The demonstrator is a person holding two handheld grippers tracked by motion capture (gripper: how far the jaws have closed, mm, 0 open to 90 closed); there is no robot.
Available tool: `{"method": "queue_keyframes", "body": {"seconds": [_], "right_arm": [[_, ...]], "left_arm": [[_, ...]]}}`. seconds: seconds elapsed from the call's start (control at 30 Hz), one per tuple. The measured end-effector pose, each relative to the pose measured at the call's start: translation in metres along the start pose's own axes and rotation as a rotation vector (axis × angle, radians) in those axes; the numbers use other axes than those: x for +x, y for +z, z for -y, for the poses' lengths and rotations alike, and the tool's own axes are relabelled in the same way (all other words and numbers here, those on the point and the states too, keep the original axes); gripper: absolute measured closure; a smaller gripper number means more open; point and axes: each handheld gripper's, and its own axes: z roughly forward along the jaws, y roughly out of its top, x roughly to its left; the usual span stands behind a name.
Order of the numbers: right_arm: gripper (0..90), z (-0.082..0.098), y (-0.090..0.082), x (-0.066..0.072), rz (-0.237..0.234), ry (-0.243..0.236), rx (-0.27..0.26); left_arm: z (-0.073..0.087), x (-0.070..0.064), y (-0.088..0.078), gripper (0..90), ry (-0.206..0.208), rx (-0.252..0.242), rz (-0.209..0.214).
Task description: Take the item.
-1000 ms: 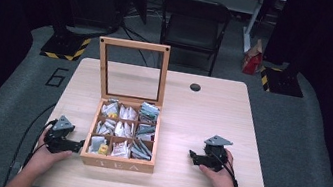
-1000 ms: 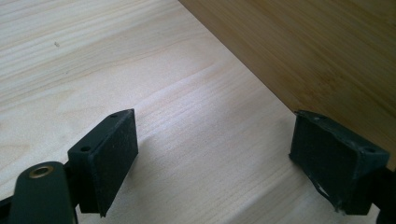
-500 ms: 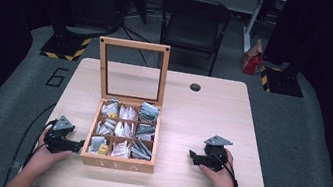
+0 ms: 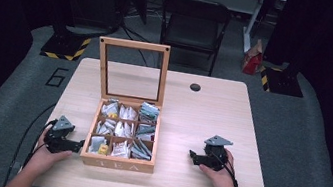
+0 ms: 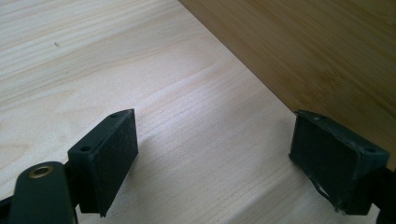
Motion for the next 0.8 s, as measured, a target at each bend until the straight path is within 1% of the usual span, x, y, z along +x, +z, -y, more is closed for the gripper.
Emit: {"method": "queue_keyframes", "body": {"seconds": [0.03,0.07,0.17,0.23,0.27,0.3,0.33,0.43,0.63,0.67,0.8], "right_arm": [[20.6,0.000,0.000,0.000,0.004,-0.002,0.002],[21.4,0.000,0.000,0.000,0.007,0.005,-0.002],[26.6,0.000,-0.002,0.000,0.003,0.008,0.003],[27.0,-0.001,-0.003,0.000,-0.001,0.023,-0.007],[27.2,-0.001,-0.005,0.000,-0.005,0.022,-0.006],[27.5,-0.002,-0.006,0.000,-0.002,0.033,-0.018],[27.6,-0.003,-0.008,0.000,-0.011,0.036,-0.022],[27.6,-0.006,-0.012,0.001,-0.016,0.044,-0.037],[28.5,-0.009,-0.017,0.005,-0.014,0.032,-0.037],[28.5,-0.009,-0.017,0.006,-0.014,0.033,-0.044],[28.6,-0.013,-0.021,0.010,-0.031,0.013,-0.037]], "left_arm": [[0.000,0.000,0.000,14.5,0.000,0.000,0.000],[0.000,0.000,0.000,14.5,0.000,0.000,0.000],[0.000,0.000,0.000,14.5,0.000,0.000,0.000],[0.000,0.000,0.000,14.5,0.000,0.000,0.000],[0.000,0.000,0.000,14.5,0.000,0.000,0.000],[0.000,0.000,0.000,14.5,0.000,0.000,0.000],[0.000,0.000,0.000,14.5,0.000,0.000,0.000],[0.000,0.000,0.000,14.5,0.000,0.000,0.000],[0.000,0.000,0.000,14.5,0.000,0.000,0.000],[0.000,0.000,0.000,14.5,0.000,0.000,0.000],[0.000,0.000,0.000,14.5,0.000,0.000,0.000]]}}
